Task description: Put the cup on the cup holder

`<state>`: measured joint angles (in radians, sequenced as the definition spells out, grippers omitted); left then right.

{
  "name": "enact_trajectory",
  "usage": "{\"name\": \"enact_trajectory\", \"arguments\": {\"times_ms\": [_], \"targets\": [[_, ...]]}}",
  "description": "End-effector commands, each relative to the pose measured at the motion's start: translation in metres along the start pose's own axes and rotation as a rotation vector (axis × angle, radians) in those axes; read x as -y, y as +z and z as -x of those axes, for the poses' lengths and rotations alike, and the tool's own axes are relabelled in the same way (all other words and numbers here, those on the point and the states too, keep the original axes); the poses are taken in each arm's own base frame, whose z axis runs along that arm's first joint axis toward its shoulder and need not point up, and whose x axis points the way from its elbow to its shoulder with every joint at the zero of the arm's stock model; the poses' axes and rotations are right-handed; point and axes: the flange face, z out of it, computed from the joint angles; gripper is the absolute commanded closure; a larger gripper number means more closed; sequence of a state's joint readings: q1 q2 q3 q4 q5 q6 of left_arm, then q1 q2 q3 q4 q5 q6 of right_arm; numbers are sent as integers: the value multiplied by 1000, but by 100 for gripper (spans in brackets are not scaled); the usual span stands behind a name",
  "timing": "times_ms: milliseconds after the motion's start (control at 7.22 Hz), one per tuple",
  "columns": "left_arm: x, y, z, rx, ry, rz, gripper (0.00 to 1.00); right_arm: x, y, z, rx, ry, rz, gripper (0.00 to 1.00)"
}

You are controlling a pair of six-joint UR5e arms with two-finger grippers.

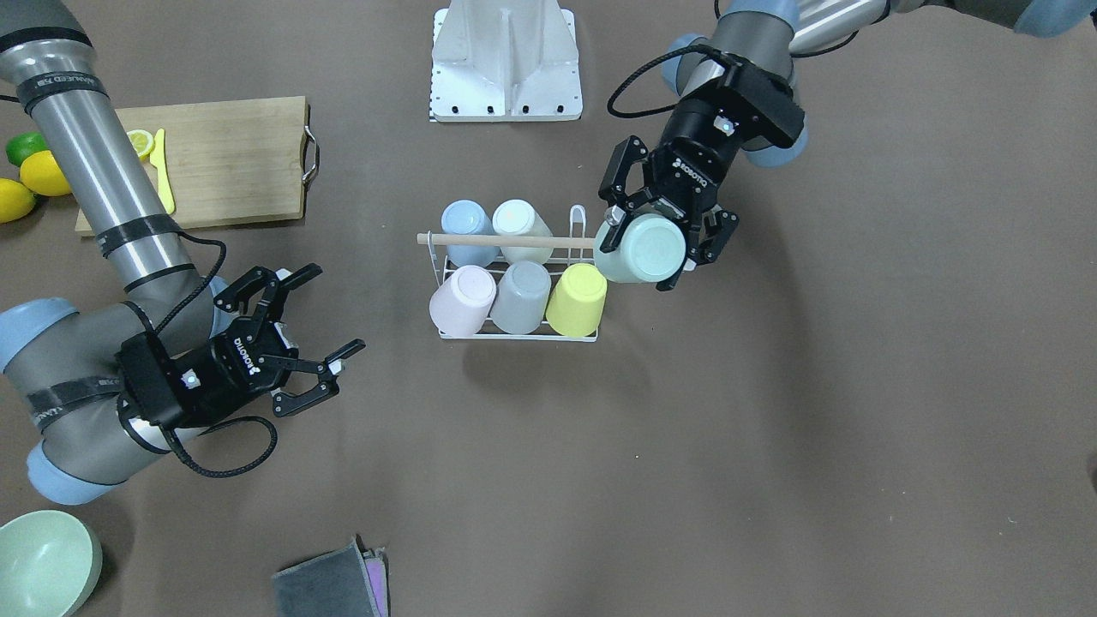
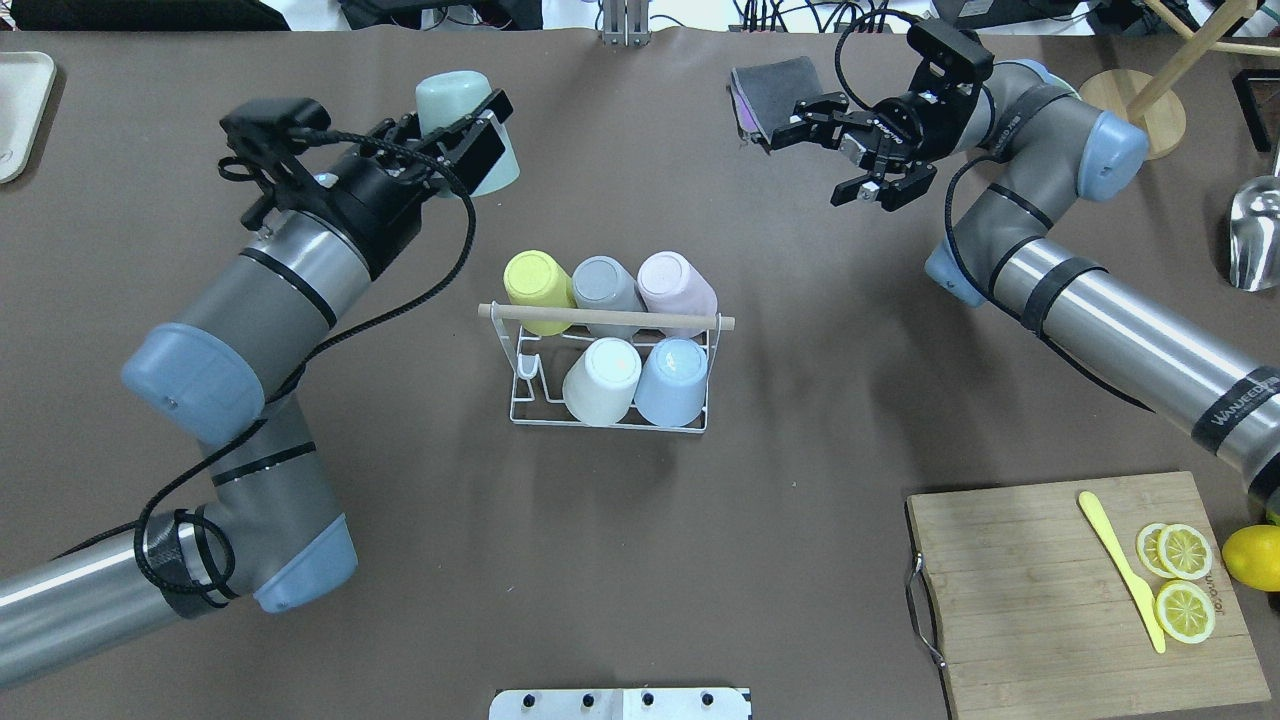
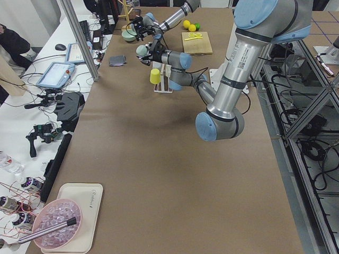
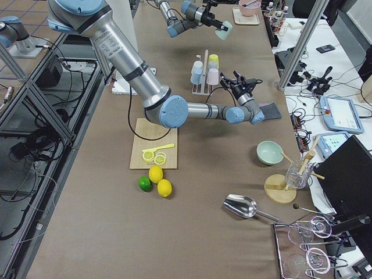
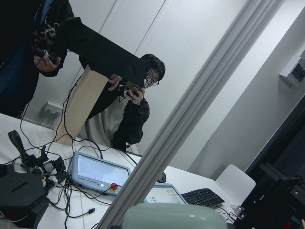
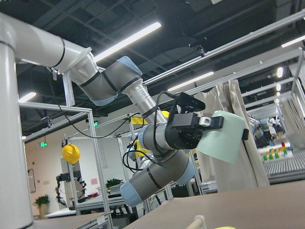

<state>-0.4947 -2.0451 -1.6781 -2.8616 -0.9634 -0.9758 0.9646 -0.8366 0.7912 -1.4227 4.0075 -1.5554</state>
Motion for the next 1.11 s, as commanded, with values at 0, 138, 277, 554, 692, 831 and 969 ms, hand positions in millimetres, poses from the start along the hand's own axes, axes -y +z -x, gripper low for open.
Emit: {"name": "enact_trajectory", "arguments": {"times_ms": [0, 138, 277, 554, 692, 831, 969], "targets": [[-50, -28, -27, 49, 25, -32, 100, 43, -36, 21, -105, 554, -25, 1], [-68, -42, -35, 35, 19, -21, 100, 48, -29, 19, -138, 840, -55, 1], [-82, -54, -42, 22, 21, -20, 100, 38, -36, 26, -193, 1123, -100, 1], [-96, -71, -37, 10, 30, -36, 100, 43, -32, 45, -429, 1621, -54, 1], [-99, -73, -29, 13, 34, -39, 100, 34, -26, 56, -606, 1731, 61, 0], [-109, -70, -22, 23, 48, -33, 100, 24, -22, 69, -752, 1796, 205, 0], [-117, -69, -15, 26, 55, -30, 100, 19, -14, 88, -864, 1821, 369, 2]]}}
